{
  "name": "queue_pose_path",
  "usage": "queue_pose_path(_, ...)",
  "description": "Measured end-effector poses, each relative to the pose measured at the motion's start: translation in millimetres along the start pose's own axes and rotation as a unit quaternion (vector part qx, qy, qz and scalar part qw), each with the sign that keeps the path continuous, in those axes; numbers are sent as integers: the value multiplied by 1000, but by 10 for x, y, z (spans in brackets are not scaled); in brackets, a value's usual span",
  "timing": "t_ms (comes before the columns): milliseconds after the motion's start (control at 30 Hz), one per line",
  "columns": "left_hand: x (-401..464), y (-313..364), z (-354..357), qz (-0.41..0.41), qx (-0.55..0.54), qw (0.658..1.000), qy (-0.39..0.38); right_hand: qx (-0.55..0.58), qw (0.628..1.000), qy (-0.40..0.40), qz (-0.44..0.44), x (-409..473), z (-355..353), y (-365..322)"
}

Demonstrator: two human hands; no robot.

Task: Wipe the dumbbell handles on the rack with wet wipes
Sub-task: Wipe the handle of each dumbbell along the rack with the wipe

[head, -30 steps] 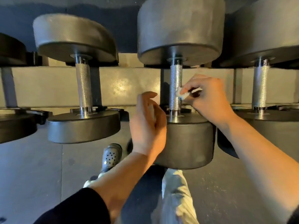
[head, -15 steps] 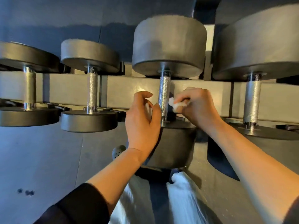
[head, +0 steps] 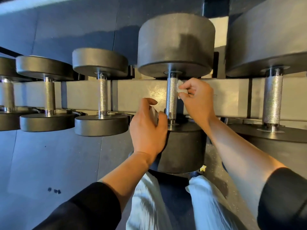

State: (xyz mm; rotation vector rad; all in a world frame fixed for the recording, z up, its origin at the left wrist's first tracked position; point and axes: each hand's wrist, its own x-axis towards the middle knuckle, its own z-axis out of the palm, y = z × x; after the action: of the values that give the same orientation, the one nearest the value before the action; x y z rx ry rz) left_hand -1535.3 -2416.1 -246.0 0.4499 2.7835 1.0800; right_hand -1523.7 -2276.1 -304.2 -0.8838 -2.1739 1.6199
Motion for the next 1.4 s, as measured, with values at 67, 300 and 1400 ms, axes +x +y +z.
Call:
queue_pose_path(67,-5,4,1,3,0,1000,3,-10,999,-40,17,-19,-39,26)
queue_pose_path(300,-14,-27,16,10,7,1000,6,-45,970,-230,61,-217,-251,-19)
queue_pose_path(1400,-121,364,149,37,-59,998,7,-147,982,-34,-114,-279,-704,-23)
